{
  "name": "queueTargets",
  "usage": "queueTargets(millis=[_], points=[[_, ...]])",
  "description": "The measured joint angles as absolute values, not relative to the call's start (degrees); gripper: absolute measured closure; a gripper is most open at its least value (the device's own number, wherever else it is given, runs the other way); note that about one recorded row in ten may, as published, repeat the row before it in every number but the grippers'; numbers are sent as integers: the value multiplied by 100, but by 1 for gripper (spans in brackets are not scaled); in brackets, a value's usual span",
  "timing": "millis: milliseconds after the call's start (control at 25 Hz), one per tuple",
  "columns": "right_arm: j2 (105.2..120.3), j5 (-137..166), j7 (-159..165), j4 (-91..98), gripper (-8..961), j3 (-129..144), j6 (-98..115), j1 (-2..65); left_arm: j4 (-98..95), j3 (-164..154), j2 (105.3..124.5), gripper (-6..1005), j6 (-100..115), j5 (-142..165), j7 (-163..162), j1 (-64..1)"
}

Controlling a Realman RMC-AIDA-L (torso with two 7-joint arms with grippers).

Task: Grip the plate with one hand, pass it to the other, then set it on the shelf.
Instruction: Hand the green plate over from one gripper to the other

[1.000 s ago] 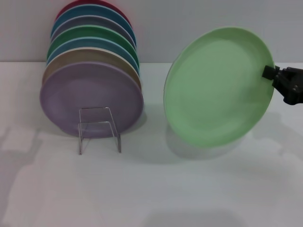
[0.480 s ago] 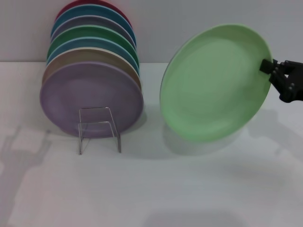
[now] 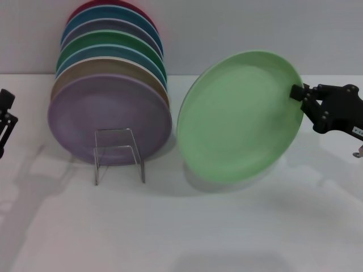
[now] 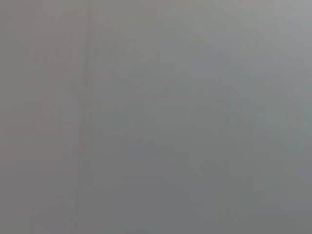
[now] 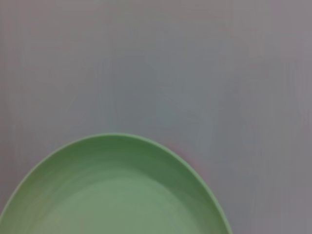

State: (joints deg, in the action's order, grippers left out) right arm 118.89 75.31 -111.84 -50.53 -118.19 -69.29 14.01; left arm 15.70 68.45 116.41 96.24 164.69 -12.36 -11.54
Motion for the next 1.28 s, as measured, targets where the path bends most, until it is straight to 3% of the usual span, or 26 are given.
queueTargets(millis=[200, 280, 520, 640, 680, 720, 880, 1040, 1280], points=[[11882, 7643, -11179, -4953, 933, -11851, -6893, 1504, 2500, 6911, 11550, 217, 9021, 16549, -922, -939], [11883, 7662, -11178, -4926, 933, -11850, -6887, 1526, 3851, 6891, 11427, 217, 7880, 16552, -293, -437], [11883, 7670, -11170, -4861, 933, -11872, -6882, 1532, 6055, 6889, 11359, 217, 5840, 16559, 596, 363], [11883, 7672, -11174, -4845, 933, -11880, -6877, 1537, 6894, 6832, 11174, 217, 5034, 16557, 385, 574], [11883, 7673, -11192, -4843, 933, -11883, -6871, 1549, 7287, 6739, 10967, 217, 4619, 16560, 19, 597], [11883, 7673, -11192, -4843, 933, -11883, -6871, 1549, 7287, 6739, 10967, 217, 4619, 16560, 19, 597], [11883, 7659, -11193, -4842, 933, -11896, -6864, 1574, 7973, 6586, 10631, 217, 3806, 16554, -424, 617], [11883, 7652, -11204, -4817, 933, -11900, -6857, 1600, 8196, 6590, 10701, 217, 3482, 16557, -109, 651], [11881, 7658, -11221, -4782, 933, -11900, -6855, 1619, 8523, 6764, 11029, 217, 2706, 16558, 204, 634]])
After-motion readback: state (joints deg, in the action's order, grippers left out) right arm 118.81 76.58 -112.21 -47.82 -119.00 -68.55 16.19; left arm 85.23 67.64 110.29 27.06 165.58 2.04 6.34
